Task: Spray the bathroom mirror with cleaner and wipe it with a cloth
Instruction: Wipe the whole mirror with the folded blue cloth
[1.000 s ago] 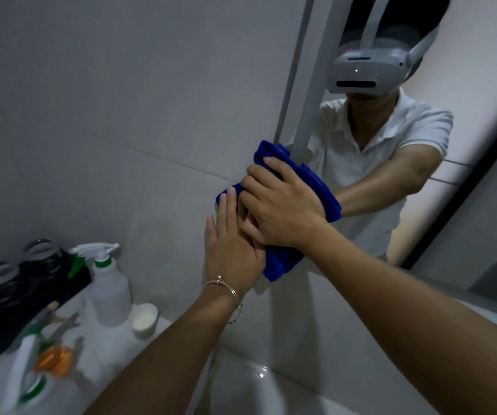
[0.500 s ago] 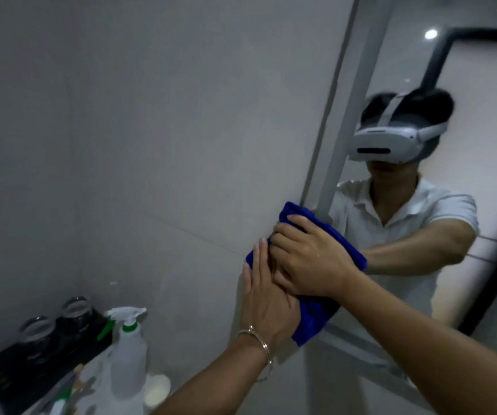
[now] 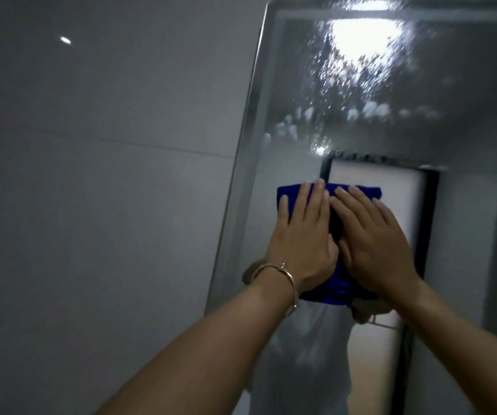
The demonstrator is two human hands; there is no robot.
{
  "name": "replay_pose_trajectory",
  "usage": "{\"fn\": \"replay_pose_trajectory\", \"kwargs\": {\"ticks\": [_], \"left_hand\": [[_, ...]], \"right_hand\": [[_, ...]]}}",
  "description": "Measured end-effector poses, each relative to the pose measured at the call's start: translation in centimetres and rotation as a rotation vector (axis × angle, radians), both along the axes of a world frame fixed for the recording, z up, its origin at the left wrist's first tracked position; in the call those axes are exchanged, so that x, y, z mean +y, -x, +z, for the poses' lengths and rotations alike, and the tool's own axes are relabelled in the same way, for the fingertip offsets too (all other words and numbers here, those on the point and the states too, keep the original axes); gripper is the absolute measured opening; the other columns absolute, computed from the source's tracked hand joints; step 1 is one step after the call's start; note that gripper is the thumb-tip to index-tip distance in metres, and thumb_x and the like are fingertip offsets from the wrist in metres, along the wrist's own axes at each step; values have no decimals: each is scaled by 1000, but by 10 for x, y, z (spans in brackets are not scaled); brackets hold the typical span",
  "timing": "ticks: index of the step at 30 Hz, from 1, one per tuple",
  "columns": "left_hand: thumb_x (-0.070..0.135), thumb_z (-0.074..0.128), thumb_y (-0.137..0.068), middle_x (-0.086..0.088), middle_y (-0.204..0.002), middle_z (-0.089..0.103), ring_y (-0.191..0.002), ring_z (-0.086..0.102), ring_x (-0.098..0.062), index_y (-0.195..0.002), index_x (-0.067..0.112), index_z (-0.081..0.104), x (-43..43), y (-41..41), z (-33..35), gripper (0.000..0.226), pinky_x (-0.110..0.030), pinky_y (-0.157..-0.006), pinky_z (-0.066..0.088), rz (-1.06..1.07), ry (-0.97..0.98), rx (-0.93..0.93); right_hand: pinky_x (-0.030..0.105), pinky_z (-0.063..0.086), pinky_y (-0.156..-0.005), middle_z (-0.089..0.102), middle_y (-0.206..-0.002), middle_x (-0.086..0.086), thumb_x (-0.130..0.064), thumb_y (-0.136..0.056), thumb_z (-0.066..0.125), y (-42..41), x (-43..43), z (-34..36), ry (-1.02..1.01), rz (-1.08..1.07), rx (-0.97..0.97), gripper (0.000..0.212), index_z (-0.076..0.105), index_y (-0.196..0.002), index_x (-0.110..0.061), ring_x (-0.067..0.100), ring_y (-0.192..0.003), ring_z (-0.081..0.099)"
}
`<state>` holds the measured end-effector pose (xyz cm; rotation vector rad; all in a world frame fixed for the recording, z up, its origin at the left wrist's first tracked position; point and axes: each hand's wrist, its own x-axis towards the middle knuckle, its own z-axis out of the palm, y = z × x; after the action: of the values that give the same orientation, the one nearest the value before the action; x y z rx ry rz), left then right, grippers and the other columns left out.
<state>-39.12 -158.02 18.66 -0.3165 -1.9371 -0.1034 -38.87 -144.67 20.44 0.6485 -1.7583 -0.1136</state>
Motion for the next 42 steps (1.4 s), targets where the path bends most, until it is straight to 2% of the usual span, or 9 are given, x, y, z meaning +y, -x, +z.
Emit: {"fn": "replay_pose_trajectory", "kwargs": {"ticks": [4,8,12,14,18,23,27,34,42], "left_hand": [[29,11,-85,-9,-157,0,-144,-6,-24,-148,8,7,46,-7,1,66,-45,-111,-8,12,-25,65],[28,12,-93,-7,-154,-8,-140,-14,-21,-145,10,-1,20,-3,-16,57,-44,-111,-6,104,79,84],[28,27,-87,-8,-148,30,-136,30,-22,-139,9,36,-21,-9,-30,57,-46,-107,29,107,53,73],[28,29,-86,-9,-146,34,-134,35,-24,-137,7,40,-36,-8,-35,57,-48,-109,31,110,49,67],[31,30,-85,-10,-146,37,-134,36,-24,-138,7,39,-55,-5,-24,59,-49,-106,35,135,60,41],[39,4,-84,-4,-152,-18,-139,-20,-17,-143,15,-16,-81,10,18,67,-39,-116,-4,178,96,33],[37,13,-89,-6,-157,-10,-144,-8,-19,-147,12,-9,-97,14,72,67,-39,-117,3,209,45,83],[31,27,-95,-9,-157,-1,-144,1,-21,-149,8,2,-108,12,160,63,-43,-117,12,194,47,123],[27,26,-97,-10,-157,0,-144,1,-22,-149,8,3,-105,20,155,59,-42,-116,12,169,16,206]], "right_hand": [[40,19,-112,39,-145,14,-27,-90,30,-17,27,-9,73,-89,-21,55,44,-137,-2,30,-136,31],[38,9,-114,26,-152,7,-28,-94,29,-19,3,-19,178,-44,-129,53,34,-144,-10,19,-141,9],[35,-11,-114,-5,-156,-3,-36,-96,10,-6,-38,-38,150,-27,-182,56,3,-149,-21,13,-142,-18],[38,-4,-117,-1,-155,-4,-37,-95,11,-2,-55,-41,156,-6,-190,55,5,-147,-21,16,-143,-10],[43,15,-110,29,-150,3,-31,-91,30,5,-67,-31,174,36,-93,55,34,-142,-14,23,-140,23],[41,15,-115,35,-149,5,-33,-89,28,17,-77,14,78,54,-18,57,37,-142,-13,21,-141,25],[36,3,-114,23,-155,0,-35,-91,18,23,-94,74,28,54,42,59,27,-147,-17,16,-144,12],[35,1,-114,14,-157,-3,-32,-99,26,33,-108,156,55,50,103,52,18,-149,-20,13,-144,4],[37,1,-115,13,-158,-2,-35,-98,24,33,-110,155,86,27,135,54,18,-149,-20,14,-144,3]]}}
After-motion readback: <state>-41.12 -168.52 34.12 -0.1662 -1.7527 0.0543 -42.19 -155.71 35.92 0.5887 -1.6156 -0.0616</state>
